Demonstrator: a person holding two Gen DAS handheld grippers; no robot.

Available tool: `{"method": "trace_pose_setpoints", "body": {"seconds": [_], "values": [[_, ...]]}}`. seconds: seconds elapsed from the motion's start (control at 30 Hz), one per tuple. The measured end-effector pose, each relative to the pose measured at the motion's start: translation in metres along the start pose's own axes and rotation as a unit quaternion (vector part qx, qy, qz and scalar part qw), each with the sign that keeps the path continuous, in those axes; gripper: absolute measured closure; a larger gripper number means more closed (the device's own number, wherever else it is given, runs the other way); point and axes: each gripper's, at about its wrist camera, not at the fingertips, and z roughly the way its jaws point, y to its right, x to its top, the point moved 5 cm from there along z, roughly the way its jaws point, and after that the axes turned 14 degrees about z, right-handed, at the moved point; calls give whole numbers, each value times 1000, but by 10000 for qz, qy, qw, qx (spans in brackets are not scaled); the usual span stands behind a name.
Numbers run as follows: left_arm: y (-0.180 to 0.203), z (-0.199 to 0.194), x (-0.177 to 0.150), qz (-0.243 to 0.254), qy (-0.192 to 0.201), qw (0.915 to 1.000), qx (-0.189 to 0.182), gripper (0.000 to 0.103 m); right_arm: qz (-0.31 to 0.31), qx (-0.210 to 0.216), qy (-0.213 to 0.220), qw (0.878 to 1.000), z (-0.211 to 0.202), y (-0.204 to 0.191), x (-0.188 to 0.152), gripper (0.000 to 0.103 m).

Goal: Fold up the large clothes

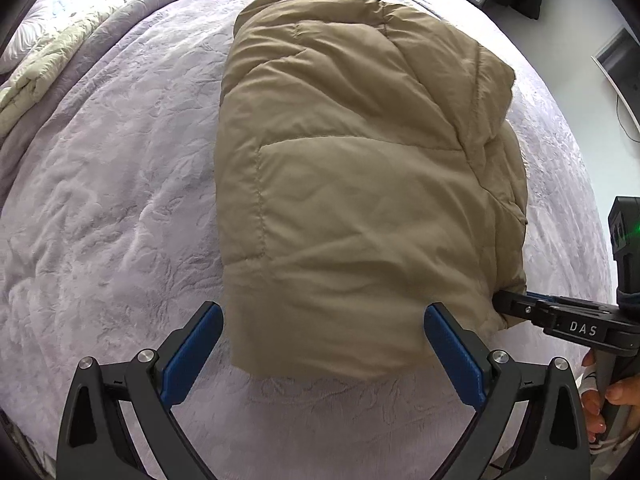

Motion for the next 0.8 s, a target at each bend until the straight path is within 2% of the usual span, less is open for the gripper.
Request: {"method": "trace_pose_setpoints", "body": {"seconds": [0.17,0.33,0.4,0.47,0.57,0.63,0.7,0.8], "values": [[2,-11,-3,-45,19,10000,-40,2,6,27,30,10000,-16,3,-2,70],[4,-20,-5,78,-81,9992,379,1,56,87,123,9999,-40,3,-8,64],[6,-29,-4,103,-7,9987,509,1,98,119,176,9997,-52,4,-14,62],[7,-46,0,134,144,9968,771,1,100,161,269,9995,-64,1,-17,55],[8,-73,7,143,394,9936,1053,1,-5,170,527,9985,-90,-6,-19,38],[9,-89,11,72,553,9929,1052,1,-111,142,754,9970,-106,-14,-22,23],[9,-104,15,5,647,9928,1008,1,-205,99,948,9952,-120,-21,-23,22],[10,-124,21,-51,766,9910,1092,1,-359,-60,1327,9905,-142,-29,-25,15]]}}
